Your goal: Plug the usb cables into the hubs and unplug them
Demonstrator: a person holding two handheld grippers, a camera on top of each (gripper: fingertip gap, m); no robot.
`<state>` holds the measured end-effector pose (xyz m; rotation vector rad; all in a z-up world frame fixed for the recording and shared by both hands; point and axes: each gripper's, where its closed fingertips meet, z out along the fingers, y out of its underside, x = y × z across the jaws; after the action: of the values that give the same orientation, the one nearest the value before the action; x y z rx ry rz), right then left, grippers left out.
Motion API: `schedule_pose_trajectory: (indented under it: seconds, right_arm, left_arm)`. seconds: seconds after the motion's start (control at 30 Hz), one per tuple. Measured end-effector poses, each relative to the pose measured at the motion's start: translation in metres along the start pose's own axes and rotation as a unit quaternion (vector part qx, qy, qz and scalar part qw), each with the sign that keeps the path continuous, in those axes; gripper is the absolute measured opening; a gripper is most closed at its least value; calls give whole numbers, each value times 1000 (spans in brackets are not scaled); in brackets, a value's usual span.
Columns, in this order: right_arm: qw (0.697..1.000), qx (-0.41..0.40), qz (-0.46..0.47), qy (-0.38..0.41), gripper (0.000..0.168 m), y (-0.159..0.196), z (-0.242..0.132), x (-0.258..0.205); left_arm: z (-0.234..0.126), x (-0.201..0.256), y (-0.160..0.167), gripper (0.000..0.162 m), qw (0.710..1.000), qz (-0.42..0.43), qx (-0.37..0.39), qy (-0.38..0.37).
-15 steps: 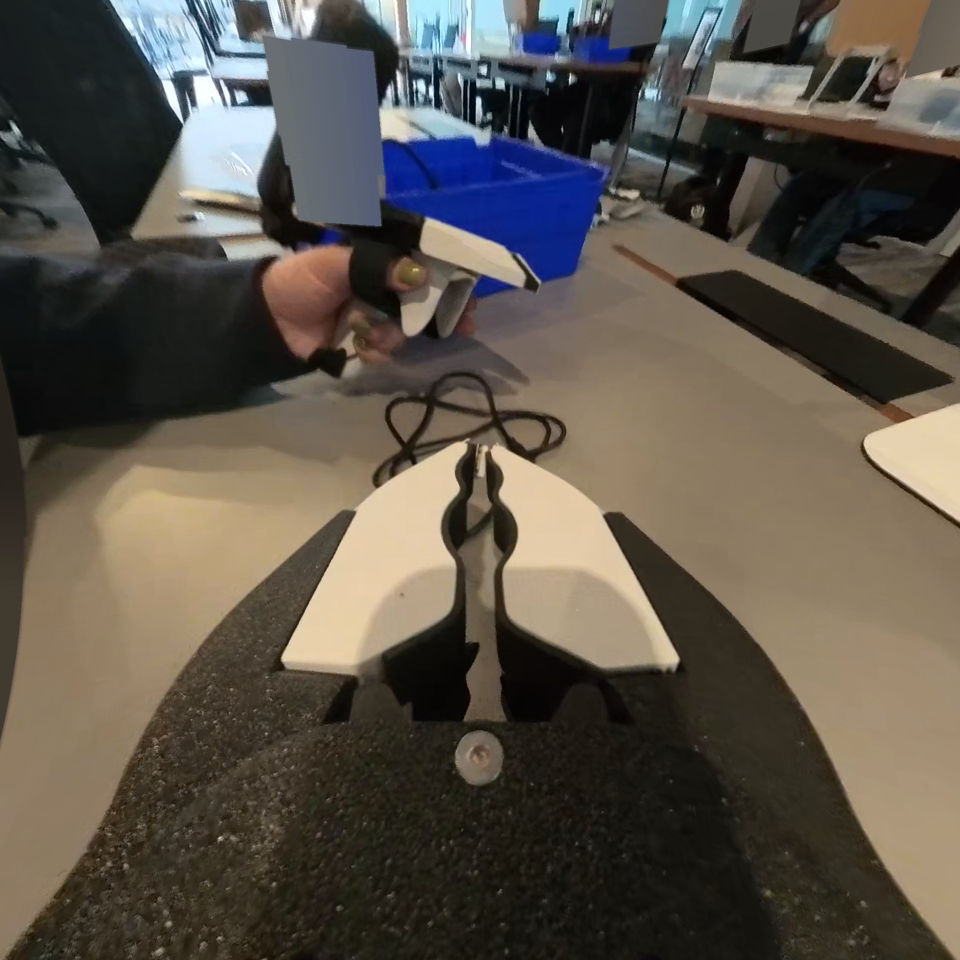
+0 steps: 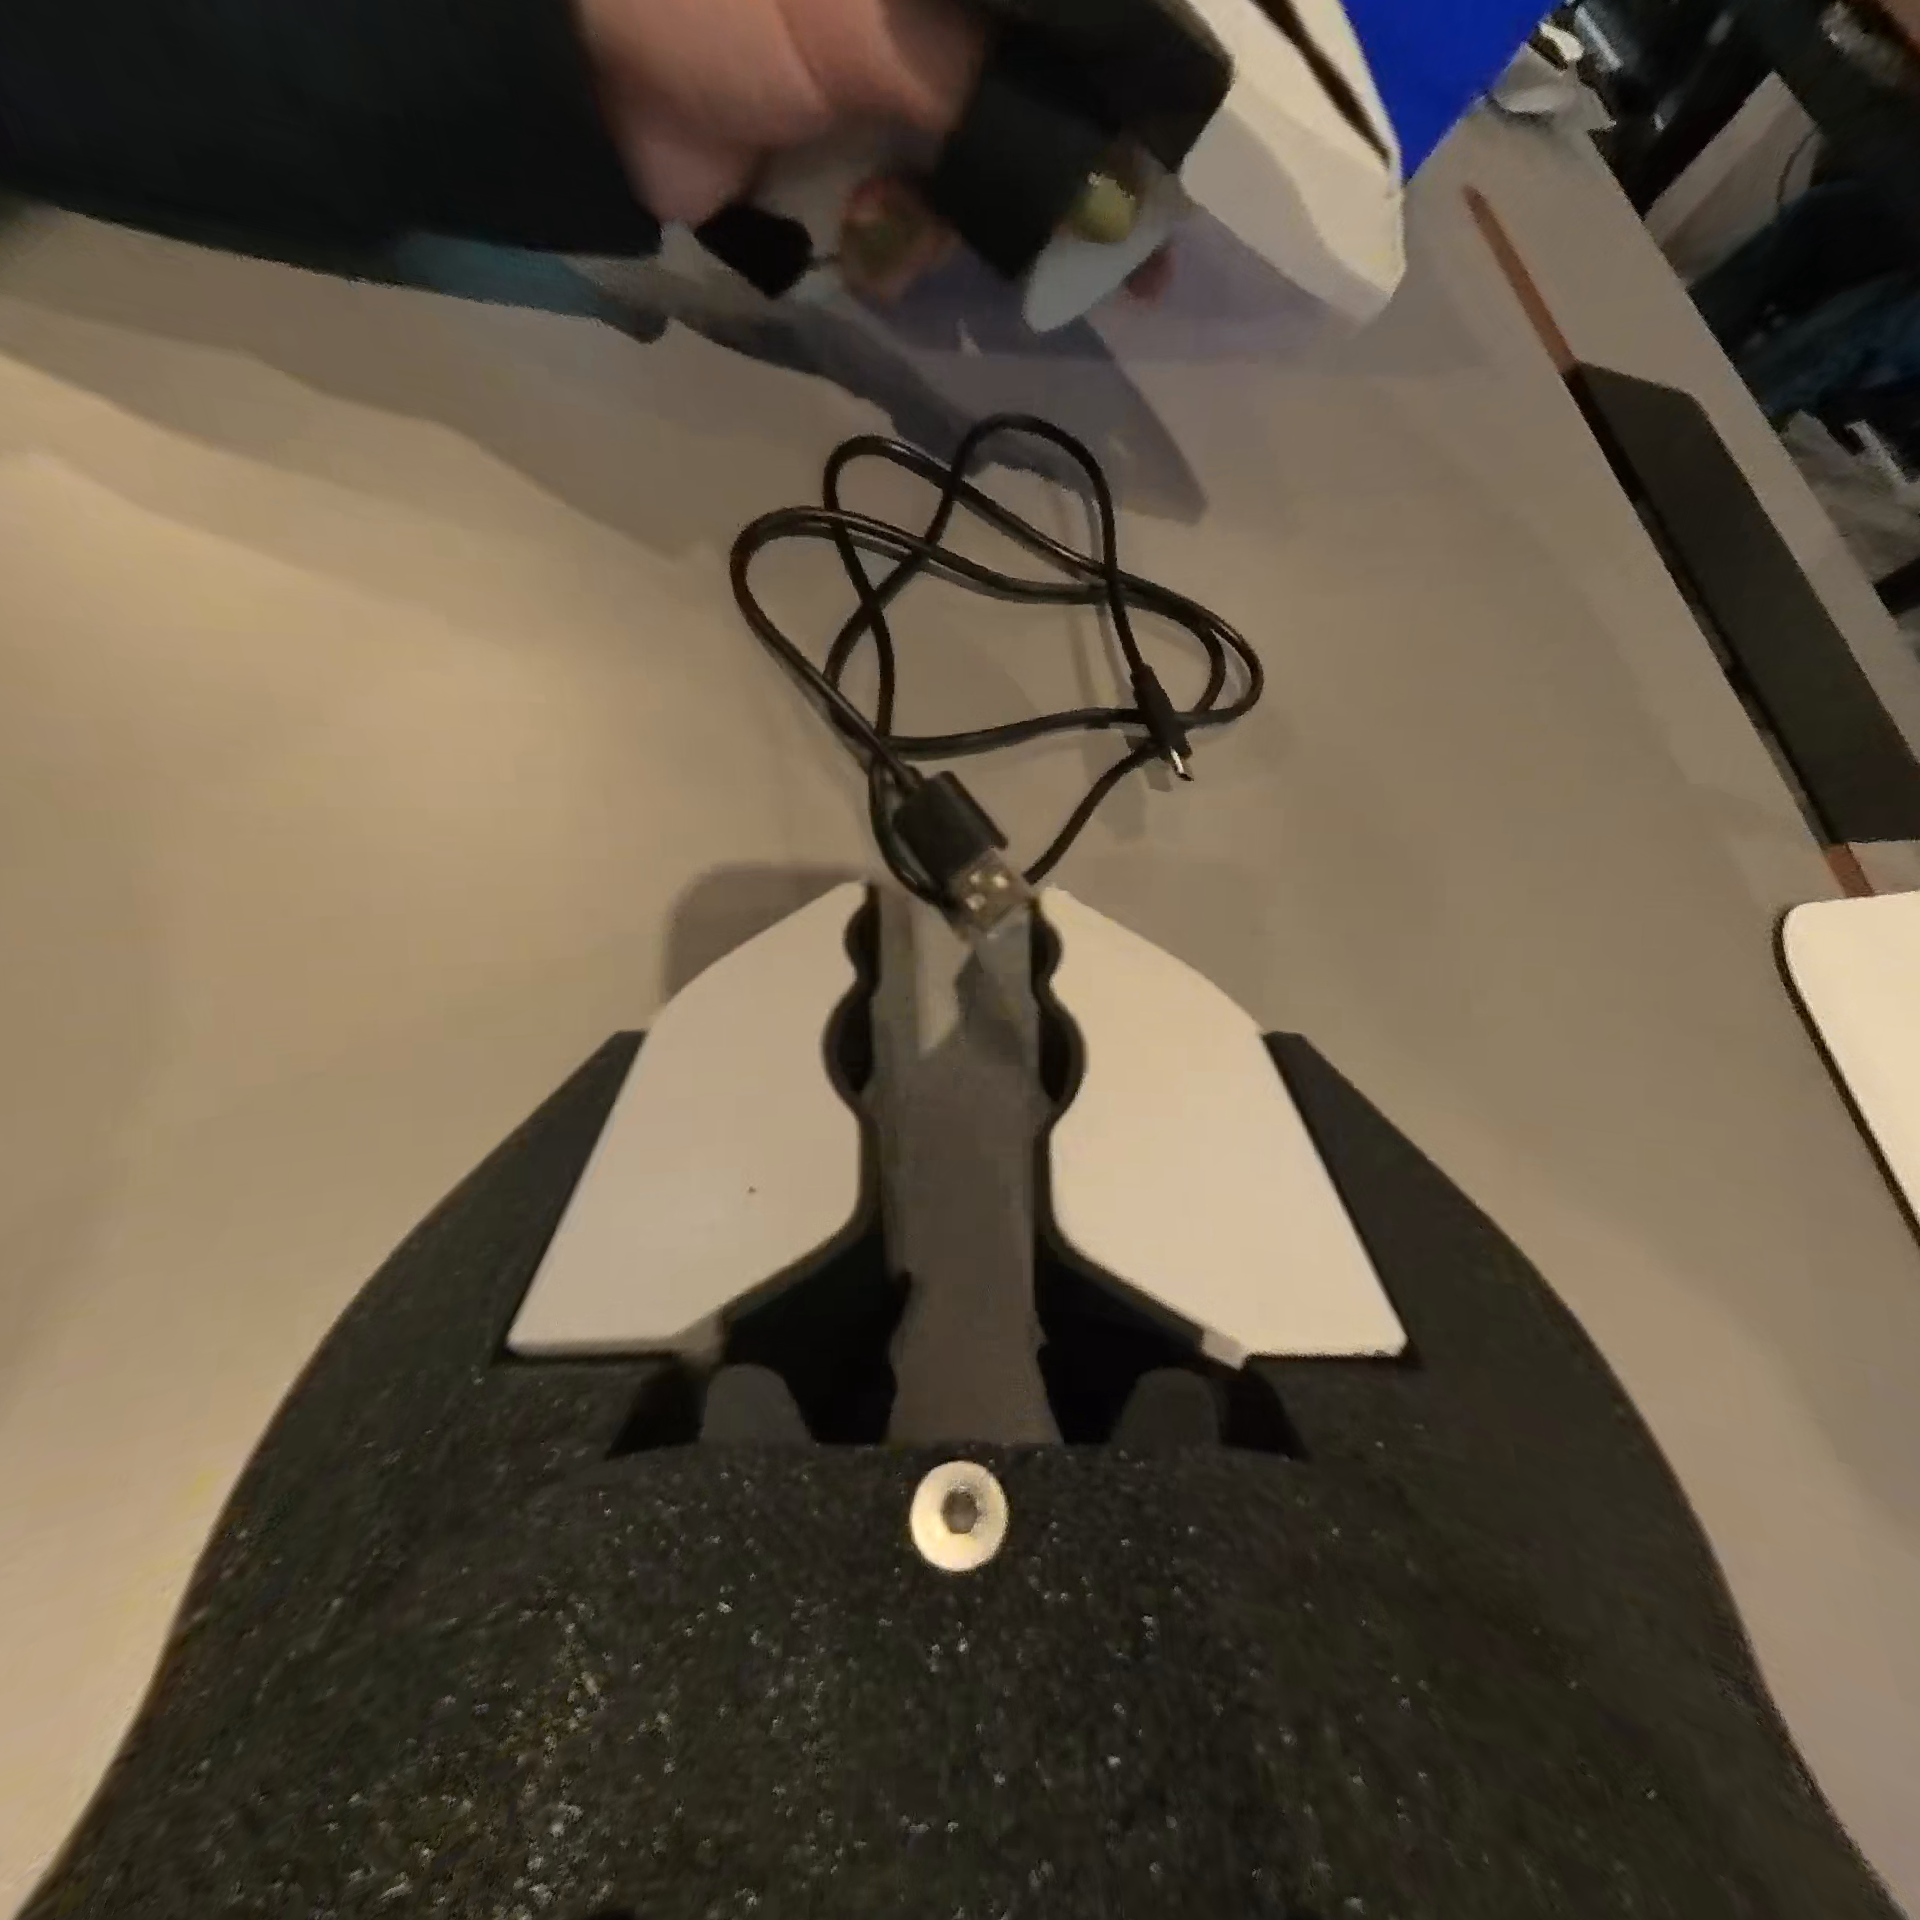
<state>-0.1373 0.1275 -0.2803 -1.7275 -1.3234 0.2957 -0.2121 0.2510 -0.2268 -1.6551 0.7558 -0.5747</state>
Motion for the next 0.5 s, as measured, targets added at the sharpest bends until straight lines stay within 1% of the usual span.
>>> schedule_pose_trajectory:
  seconds: [0.07, 0.13, 0.3, 0.37, 0.43, 0.5]
  right_arm:
    - [1000, 10, 12, -9, 45, -3, 1, -2]
    - [999, 23, 24, -21, 57, -5, 2, -4]
    - [999, 14, 36, -18, 63, -1, 2, -1]
    - [999, 23, 42, -22, 68, -4, 3, -1]
    - [998, 29, 46, -34, 77, -8, 6, -3]
    - [997, 29, 48, -53, 92, -15, 13, -4]
  left_arm:
    - [-1, -1, -3, 0, 1000, -1, 15, -5]
    - [-2, 0, -7, 0, 1000, 3, 29, -4]
    - [-1, 2, -7, 0, 999, 14, 35, -4]
    - [-1, 2, -8, 0, 999, 21, 42, -10]
    - [-1, -1, -9, 0, 998, 30, 53, -21]
    - [-1, -4, -10, 0, 997, 39, 62, -34]
